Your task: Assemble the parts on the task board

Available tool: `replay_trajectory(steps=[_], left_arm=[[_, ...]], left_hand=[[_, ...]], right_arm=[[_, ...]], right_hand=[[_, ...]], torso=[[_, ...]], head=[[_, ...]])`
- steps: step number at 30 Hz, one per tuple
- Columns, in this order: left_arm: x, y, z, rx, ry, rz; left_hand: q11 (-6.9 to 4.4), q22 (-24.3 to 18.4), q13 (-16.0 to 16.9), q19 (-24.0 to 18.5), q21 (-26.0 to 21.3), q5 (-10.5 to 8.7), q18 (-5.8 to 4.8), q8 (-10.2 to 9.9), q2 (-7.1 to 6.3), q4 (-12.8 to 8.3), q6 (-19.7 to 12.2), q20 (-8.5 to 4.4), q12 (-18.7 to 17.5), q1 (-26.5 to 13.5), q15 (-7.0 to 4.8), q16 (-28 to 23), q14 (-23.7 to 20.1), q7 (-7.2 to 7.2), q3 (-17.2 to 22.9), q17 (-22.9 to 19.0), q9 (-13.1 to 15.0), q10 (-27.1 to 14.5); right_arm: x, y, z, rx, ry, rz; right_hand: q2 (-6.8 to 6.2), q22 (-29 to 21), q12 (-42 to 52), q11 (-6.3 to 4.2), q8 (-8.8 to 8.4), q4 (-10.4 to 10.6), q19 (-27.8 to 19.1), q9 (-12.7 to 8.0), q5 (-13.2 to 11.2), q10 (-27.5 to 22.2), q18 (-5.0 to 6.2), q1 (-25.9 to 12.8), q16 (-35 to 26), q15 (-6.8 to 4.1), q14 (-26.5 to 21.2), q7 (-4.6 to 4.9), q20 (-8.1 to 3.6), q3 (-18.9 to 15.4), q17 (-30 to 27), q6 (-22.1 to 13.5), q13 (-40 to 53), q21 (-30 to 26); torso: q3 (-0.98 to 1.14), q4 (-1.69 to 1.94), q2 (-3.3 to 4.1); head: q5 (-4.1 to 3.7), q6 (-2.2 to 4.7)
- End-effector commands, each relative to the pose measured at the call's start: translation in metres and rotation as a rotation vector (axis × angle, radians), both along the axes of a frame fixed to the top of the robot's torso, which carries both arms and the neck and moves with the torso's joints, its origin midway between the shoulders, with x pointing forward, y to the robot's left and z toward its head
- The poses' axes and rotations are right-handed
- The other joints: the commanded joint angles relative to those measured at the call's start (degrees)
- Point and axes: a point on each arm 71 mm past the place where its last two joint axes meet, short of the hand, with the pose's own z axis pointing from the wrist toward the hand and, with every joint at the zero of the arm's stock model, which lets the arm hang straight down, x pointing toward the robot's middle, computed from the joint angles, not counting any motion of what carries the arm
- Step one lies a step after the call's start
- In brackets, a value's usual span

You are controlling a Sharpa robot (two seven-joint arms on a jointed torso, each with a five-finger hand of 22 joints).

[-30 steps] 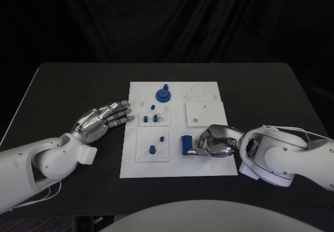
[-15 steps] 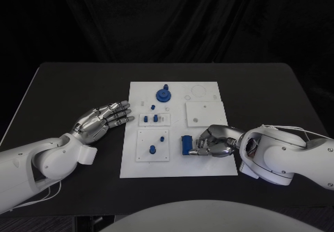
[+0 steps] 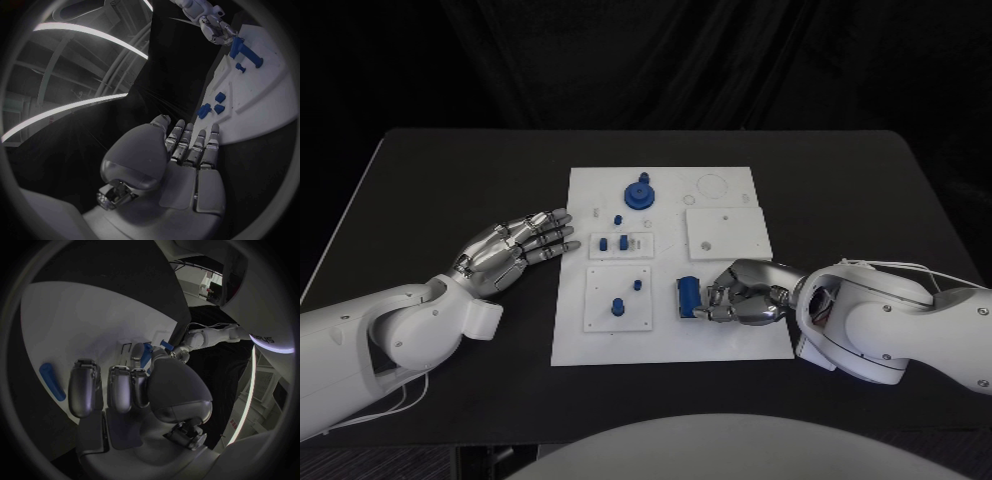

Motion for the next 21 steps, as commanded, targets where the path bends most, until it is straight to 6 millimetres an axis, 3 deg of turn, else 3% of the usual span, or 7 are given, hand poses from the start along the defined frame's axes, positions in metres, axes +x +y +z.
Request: replay_trajectory(steps=[1, 5, 7, 8, 12, 15, 21], left_arm=[[-0.0006, -0.0016, 0.0004, -0.016, -0.001, -0.009], [-0.0005, -0.0017, 0.0002, -0.016, 0.0, -0.009], [-0.0004, -0.0018, 0.0001, -0.016, 0.0, -0.01], [-0.0004, -0.0019, 0.0001, -0.016, 0.0, -0.01], [-0.0004, -0.002, 0.0, -0.017, 0.001, -0.011], [-0.0004, -0.0017, -0.0001, -0.016, 0.001, -0.011], [-0.0006, -0.001, -0.0002, -0.016, 0.001, -0.01]], left_hand=[[-0.09, -0.1, 0.1, 0.2, -0.2, 0.35, -0.94, 0.3, -0.06, 0.0, 0.4, -0.02, 0.2, -0.3, -0.03, 0.3, -0.1, 1.5, 0.4, 0.1, 0.1, 0.3], [-0.09, -0.1, 0.1, 0.2, -0.2, 0.35, -0.94, 0.3, -0.06, 0.0, 0.4, -0.02, 0.2, -0.3, -0.03, 0.3, -0.1, 1.5, 0.4, 0.1, 0.1, 0.3], [-0.09, -0.1, 0.1, 0.2, -0.2, 0.35, -0.94, 0.3, -0.06, 0.0, 0.4, -0.02, 0.2, -0.3, -0.03, 0.3, -0.1, 1.5, 0.4, 0.1, 0.1, 0.3], [-0.09, -0.1, 0.1, 0.2, -0.2, 0.35, -0.94, 0.3, -0.06, 0.0, 0.4, -0.02, 0.2, -0.3, -0.03, 0.3, -0.1, 1.5, 0.4, 0.1, 0.1, 0.3], [-0.09, -0.1, 0.1, 0.2, -0.2, 0.35, -0.94, 0.3, -0.06, 0.0, 0.4, -0.02, 0.2, -0.3, -0.03, 0.3, -0.1, 1.5, 0.4, 0.1, 0.1, 0.3], [-0.09, -0.1, 0.1, 0.2, -0.2, 0.35, -0.94, 0.3, -0.06, 0.0, 0.4, -0.02, 0.2, -0.3, -0.03, 0.3, -0.1, 1.5, 0.4, 0.1, 0.1, 0.3], [-0.09, -0.1, 0.1, 0.2, -0.2, 0.35, -0.94, 0.3, -0.06, 0.0, 0.4, -0.02, 0.2, -0.3, -0.03, 0.3, -0.1, 1.5, 0.4, 0.1, 0.1, 0.3]], right_arm=[[0.0002, -0.0012, -0.002, -0.021, 0.013, 0.007], [-0.0003, -0.0005, -0.0035, -0.034, 0.028, 0.019], [-0.0002, -0.0002, -0.0043, -0.04, 0.035, 0.023], [-0.0001, -0.0001, -0.0045, -0.042, 0.037, 0.024], [0.0005, 0.0008, -0.0056, -0.049, 0.043, 0.029], [0.001, 0.0009, -0.0058, -0.049, 0.042, 0.029], [0.0001, -0.0035, -0.0031, -0.034, 0.024, 0.006]], right_hand=[[-0.28, 12.1, 0.2, -0.56, -0.2, -0.2, 2.3, 0.0, 0.7, 6.1, -0.38, 1.1, 0.0, -0.44, 4.6, -0.35, -0.28, 0.6, 9.2, 0.1, 15.1, 0.2], [-2.9, 12.0, 0.2, -0.78, -0.54, -3.8, 2.2, 0.0, -2.0, 6.1, -0.33, 7.0, 0.0, -0.65, 4.6, -0.53, -0.51, 2.5, 9.2, 0.0, 15.1, 0.0], [-3.59, 11.9, 0.2, -0.67, -0.76, -4.5, 2.1, -0.1, -5.2, 6.1, -0.3, 8.4, 0.0, -0.58, 4.6, -0.44, -0.48, 2.9, 9.2, 0.0, 15.1, -0.2], [-3.82, 11.9, 0.2, -0.55, -0.88, -4.7, 2.1, -0.1, -8.6, 6.1, -0.28, 8.9, 0.0, -0.55, 4.6, -0.4, -0.43, 3.1, 9.2, 0.1, 15.1, -0.2], [-4.63, 11.9, 0.2, -0.3, -0.54, -3.5, 2.0, 0.2, -17.3, 6.1, -0.24, 7.5, -0.1, -0.25, 4.6, -0.03, -0.16, 1.9, 9.0, 0.6, 15.1, -0.5], [-4.76, 11.9, 0.2, -0.17, -0.17, -2.7, 2.0, 0.5, -21.3, 6.1, -0.24, 6.4, -0.2, -0.15, 4.6, 0.1, -0.05, 0.9, 8.9, 0.7, 15.1, -0.5], [-5.07, 11.8, 0.2, -0.08, 0.11, -2.3, 2.0, 0.9, -25.1, 6.1, -0.22, 5.8, -0.1, -0.07, 4.6, 0.19, 0.03, -0.1, 8.9, 0.5, 15.1, -0.6]], torso=[[0.02, 0.01, -0.01], [0.02, -0.02, 0.01], [0.03, 0.0, -0.01], [0.02, 0.03, -0.01], [0.03, 0.05, -0.01], [0.03, -0.02, -0.03], [0.03, 0.02, -0.03]], head=[[-0.02, 0.0], [-0.06, 0.0], [-0.06, 0.0], [-0.11, 0.0], [-0.1, 0.0], [-0.02, 0.0], [0.06, 0.0]])
